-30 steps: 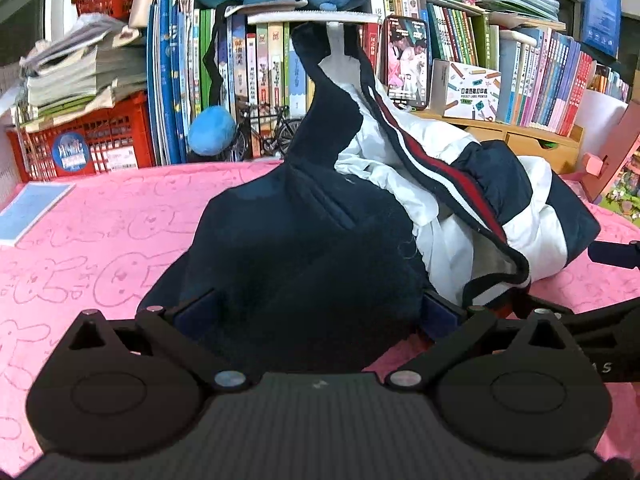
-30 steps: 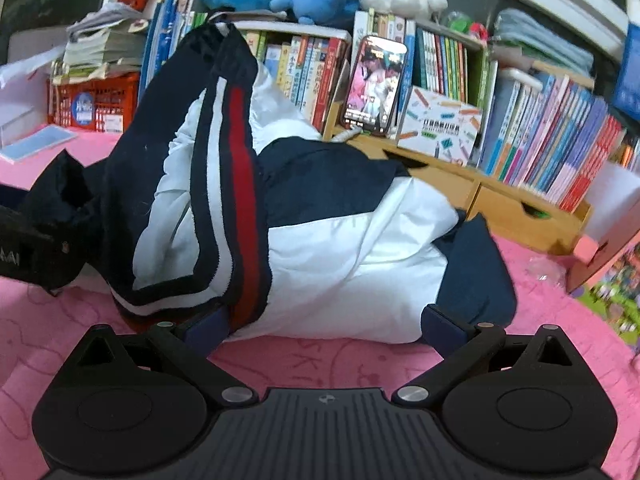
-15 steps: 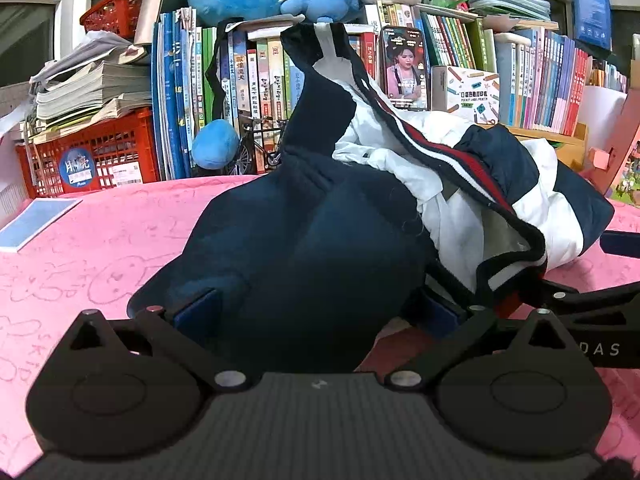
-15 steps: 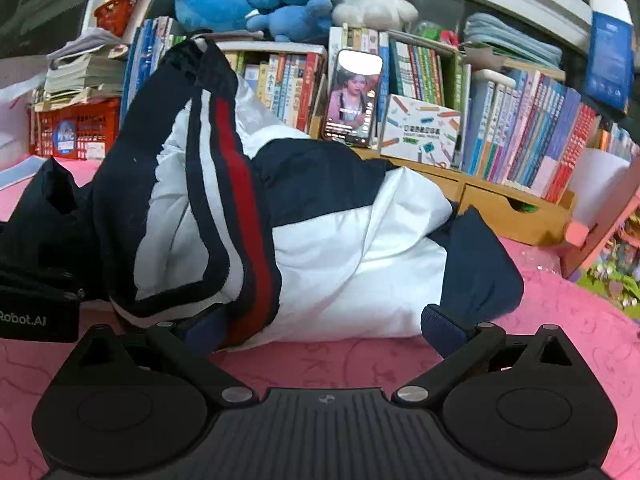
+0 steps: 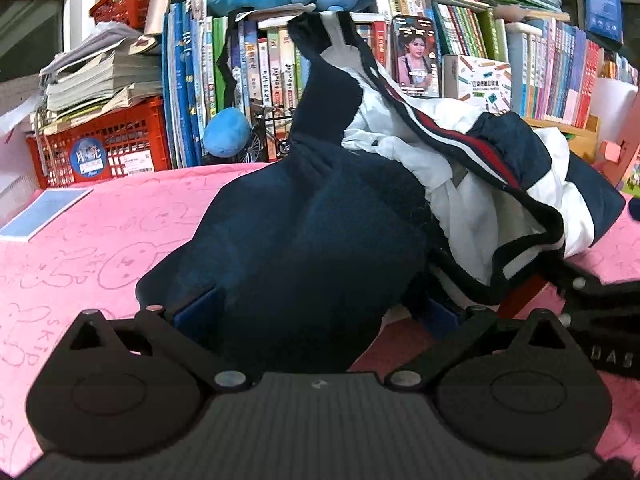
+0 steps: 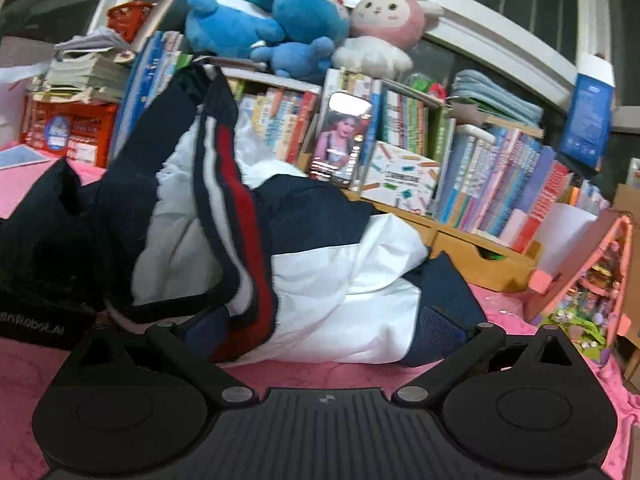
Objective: Fold clothes
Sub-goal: 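Approach the crumpled navy-and-white jacket with both grippers open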
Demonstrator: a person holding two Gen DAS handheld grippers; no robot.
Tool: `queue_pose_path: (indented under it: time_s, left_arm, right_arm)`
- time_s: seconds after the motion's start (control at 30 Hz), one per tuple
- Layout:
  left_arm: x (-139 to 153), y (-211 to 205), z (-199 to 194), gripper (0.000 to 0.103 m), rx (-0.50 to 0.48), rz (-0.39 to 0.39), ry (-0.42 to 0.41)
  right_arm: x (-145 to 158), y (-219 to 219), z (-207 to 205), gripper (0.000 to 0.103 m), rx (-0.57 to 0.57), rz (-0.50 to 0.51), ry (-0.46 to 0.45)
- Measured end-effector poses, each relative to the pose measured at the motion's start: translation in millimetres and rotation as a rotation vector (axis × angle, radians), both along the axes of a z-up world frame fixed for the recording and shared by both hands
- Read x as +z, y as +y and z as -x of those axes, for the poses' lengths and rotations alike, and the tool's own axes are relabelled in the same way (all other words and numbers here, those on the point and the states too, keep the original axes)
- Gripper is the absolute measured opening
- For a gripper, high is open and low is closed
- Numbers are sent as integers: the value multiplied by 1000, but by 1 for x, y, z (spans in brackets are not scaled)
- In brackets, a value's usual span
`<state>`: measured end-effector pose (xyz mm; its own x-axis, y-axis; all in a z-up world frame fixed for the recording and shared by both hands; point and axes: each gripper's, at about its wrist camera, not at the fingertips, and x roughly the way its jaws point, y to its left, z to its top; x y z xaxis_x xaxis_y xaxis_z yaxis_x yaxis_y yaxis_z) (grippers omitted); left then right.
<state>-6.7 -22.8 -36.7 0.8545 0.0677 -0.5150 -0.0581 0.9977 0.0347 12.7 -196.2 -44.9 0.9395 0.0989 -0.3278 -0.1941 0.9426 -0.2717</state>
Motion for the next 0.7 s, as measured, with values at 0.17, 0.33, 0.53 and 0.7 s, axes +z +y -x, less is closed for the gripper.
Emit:
queue_pose_path:
  time_s: [0.17, 0.33, 0.53, 0.7]
  left_arm:
    - [0, -3, 0, 103, 23, -23, 21]
    - [0, -6, 3, 103, 27, -42, 27]
    - [-3, -6, -1, 103, 30, -42, 69]
    - [-7, -11, -4, 103, 46, -70, 107]
  right_arm:
    - [1, -7, -1, 103, -9, -42, 25]
    - [-4, -10, -17, 103, -28, -52, 158]
    - [1, -31, -13, 103, -9, -188, 165]
    - [0, -37, -15, 103, -11, -220, 190]
